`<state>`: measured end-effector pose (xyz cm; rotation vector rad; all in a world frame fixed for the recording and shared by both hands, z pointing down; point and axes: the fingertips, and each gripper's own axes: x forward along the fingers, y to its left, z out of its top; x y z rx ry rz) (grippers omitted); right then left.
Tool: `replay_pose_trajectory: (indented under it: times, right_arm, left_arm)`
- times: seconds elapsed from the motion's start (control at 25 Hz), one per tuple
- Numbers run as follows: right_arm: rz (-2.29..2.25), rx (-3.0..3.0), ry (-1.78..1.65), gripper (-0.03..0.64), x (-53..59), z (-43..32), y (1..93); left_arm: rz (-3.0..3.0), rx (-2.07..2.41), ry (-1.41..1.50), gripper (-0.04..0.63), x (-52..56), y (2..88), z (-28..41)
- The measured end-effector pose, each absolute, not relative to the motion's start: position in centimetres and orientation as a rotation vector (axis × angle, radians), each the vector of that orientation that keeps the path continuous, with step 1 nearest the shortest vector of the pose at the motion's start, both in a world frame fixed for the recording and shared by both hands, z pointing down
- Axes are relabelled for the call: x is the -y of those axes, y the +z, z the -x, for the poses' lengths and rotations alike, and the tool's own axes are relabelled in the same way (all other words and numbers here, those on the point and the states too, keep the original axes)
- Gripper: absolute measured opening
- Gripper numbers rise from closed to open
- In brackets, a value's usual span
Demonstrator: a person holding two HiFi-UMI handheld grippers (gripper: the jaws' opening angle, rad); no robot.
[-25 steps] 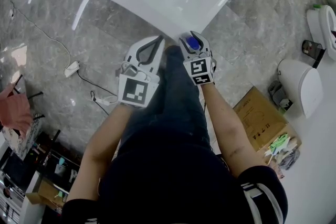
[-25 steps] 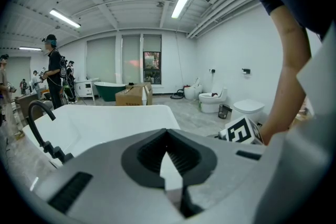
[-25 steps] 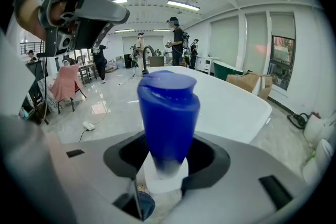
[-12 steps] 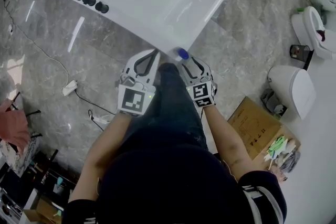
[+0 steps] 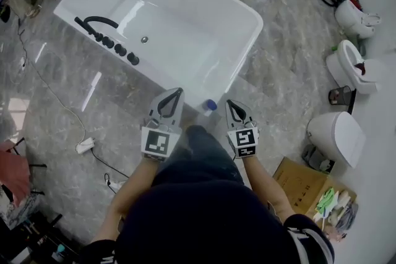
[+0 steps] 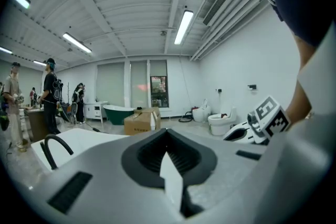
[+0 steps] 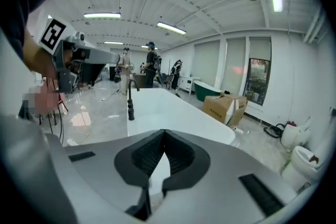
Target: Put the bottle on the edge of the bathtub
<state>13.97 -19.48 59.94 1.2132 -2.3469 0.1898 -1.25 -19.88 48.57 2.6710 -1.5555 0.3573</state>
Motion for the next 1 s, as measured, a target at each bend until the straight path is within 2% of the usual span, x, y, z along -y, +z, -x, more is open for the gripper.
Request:
replay_pose_trajectory:
  times: [0.36, 0.72, 1.0]
  right_arm:
    - [-1.125, 2.713, -0.094, 0.017, 24.1, -4.6, 45.2]
    - [-0.803, 2.935, -0.201, 0.017, 21.7, 7.2, 38.7]
    - [-0.481, 3.070, -0.221, 0.017, 15.7, 16.0, 33.5]
  left_arm:
    - [-2.479, 2.045, 0.164, 0.000, 17.7, 40.5, 9.5]
    - [-2.074, 2.497, 0.094, 0.000, 10.1, 36.5, 20.5]
    - [-1.765, 2.766, 0.103, 0.000, 1.7, 33.1, 26.7]
